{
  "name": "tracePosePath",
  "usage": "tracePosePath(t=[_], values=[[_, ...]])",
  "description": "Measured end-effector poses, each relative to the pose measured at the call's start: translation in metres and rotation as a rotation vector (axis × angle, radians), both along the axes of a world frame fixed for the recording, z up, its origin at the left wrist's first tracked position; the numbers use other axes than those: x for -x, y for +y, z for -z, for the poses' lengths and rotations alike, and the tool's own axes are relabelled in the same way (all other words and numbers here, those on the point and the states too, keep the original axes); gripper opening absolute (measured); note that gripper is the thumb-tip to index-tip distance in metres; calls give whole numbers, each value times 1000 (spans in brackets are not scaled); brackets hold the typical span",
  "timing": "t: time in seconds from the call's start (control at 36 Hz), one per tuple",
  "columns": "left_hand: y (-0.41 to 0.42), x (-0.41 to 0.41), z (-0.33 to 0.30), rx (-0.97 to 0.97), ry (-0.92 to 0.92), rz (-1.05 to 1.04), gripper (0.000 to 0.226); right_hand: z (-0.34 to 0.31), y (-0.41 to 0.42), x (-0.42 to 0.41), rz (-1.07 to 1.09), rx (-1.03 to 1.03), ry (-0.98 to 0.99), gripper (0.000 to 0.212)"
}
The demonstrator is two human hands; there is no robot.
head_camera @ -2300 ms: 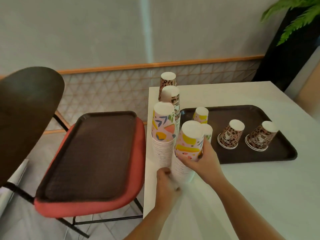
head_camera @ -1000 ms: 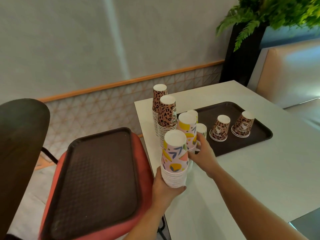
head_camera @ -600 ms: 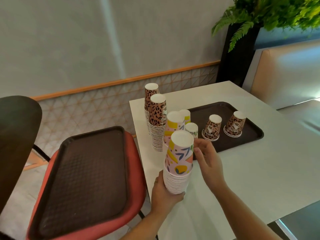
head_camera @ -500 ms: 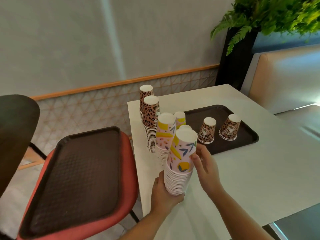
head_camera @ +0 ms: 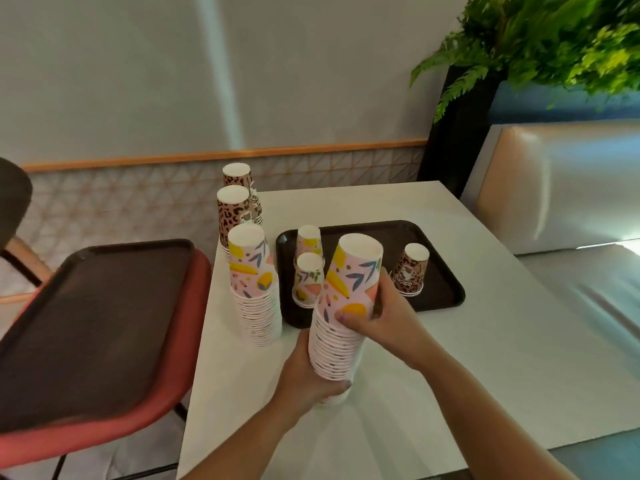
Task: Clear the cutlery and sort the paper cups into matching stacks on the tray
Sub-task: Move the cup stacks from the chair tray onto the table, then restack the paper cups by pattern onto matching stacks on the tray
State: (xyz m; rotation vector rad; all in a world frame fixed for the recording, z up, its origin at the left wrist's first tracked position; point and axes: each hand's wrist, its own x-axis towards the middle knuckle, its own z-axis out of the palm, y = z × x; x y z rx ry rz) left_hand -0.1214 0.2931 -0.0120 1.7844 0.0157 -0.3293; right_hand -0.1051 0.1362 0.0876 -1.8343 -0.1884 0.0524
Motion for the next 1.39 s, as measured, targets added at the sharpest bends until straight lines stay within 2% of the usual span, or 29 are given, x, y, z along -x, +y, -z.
tracePosePath(t=[0.19,0.58,0.72,0.86,1.14,1.39], values=[[-4,-14,-3,19,-20,4,89,-13,2,-30,1,-5,-35,51],[2,-43,-2,-6,-8,-24,97,-18,3,-74,-61,-20,-39,47],[-5,-48,-3,-27,9,-63,95,-24,-1,-91,-67,-8,-62,38],[-8,-53,0,-28,15,-96,83,-30,-2,-110,-67,-8,-108,31],[-11,-62,6,11,43,-156,91,-29,-1,-135,-215,69,-55,36],[-10,-66,8,-2,51,-151,93,-24,-2,-148,-135,3,-66,27]])
